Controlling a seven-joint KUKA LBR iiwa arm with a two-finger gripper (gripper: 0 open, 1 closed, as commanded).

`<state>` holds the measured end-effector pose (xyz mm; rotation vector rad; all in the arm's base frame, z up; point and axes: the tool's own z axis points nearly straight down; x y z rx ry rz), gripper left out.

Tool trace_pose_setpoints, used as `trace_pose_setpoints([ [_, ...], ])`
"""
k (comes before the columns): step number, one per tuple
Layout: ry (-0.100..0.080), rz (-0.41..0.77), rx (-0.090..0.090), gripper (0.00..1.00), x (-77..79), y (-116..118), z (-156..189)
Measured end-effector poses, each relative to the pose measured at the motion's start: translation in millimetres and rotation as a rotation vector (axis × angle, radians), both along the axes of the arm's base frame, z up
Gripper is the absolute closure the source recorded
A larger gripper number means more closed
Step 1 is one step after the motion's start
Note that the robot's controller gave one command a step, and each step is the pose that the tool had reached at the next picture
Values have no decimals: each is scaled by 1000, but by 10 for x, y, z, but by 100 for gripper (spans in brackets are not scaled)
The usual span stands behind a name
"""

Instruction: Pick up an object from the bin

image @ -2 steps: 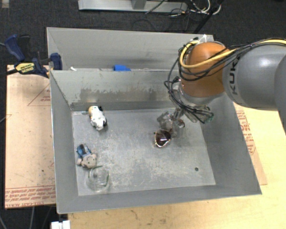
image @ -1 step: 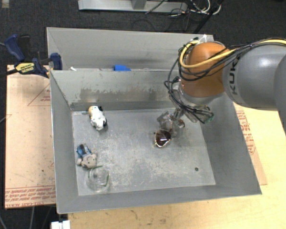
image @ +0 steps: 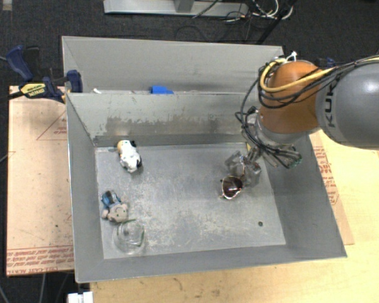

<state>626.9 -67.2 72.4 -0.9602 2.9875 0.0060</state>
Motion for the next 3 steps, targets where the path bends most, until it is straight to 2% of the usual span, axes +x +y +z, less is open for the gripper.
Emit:
trace_pose_setpoints([
  [1, 9, -2, -5, 100, -65, -190, 383],
  [2, -14, 15, -5, 100, 92, -216, 628],
  [3, 8, 29, -1, 100, -69, -284, 561],
])
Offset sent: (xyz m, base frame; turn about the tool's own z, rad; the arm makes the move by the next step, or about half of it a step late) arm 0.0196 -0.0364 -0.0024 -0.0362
